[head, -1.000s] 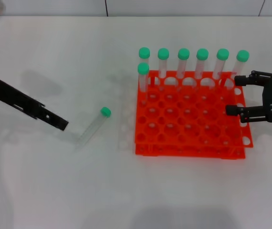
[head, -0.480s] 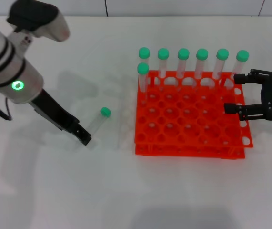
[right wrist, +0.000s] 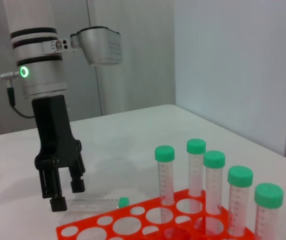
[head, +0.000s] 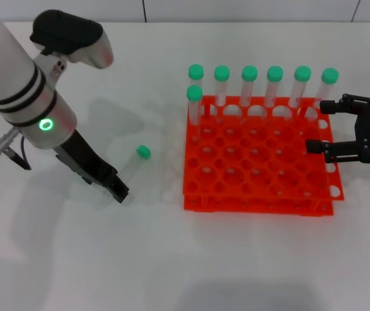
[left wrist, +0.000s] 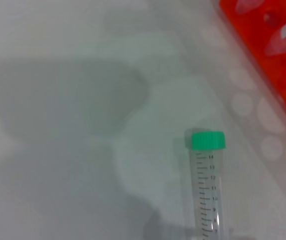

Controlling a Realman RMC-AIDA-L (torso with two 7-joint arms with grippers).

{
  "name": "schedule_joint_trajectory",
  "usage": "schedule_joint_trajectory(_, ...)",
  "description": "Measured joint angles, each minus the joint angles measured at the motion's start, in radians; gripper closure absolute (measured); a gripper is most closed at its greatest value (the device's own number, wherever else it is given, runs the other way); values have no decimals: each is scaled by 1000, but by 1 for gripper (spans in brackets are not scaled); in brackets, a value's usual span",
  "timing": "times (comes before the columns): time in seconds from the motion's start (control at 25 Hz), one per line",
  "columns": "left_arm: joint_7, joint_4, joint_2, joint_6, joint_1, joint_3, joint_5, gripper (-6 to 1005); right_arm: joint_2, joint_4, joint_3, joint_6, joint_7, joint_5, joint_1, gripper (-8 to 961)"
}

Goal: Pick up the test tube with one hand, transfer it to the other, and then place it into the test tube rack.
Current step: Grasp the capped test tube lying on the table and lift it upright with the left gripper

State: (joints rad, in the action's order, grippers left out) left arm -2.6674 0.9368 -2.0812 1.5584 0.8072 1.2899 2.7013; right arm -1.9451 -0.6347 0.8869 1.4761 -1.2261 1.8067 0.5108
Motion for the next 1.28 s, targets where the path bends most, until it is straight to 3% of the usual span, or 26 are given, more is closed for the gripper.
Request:
schedule_joint_trajectory(0.12, -22, -10, 0, -8, 0, 34, -1, 168, -2, 1, 2, -12, 0, 0, 0, 68)
schedule_joint_trajectory(0.32, -31, -17, -2, -17, 0, 44, -2, 376, -3, 0, 3, -16, 1, 0, 0, 68)
schedule_joint_trajectory(0.56, -33, -18, -3, -22, 0, 50, -5, 540, -4, 0, 4, -23, 1, 0, 0, 68)
schedule_joint_trajectory(0.96, -33, -20, -3, -25, 2, 58, -5, 630, -5, 0, 1, -24, -2, -4, 0, 68)
schedule_joint_trajectory(1.2, -54, -20, -3, -50, 3, 107, -6, 684, -4, 0, -3, -23, -5, -4, 0, 67)
schedule_joint_trajectory(1.28, -53, -13, -3, -56, 0, 106, -5, 767, -4, 0, -3, -23, -5, -4, 1, 67)
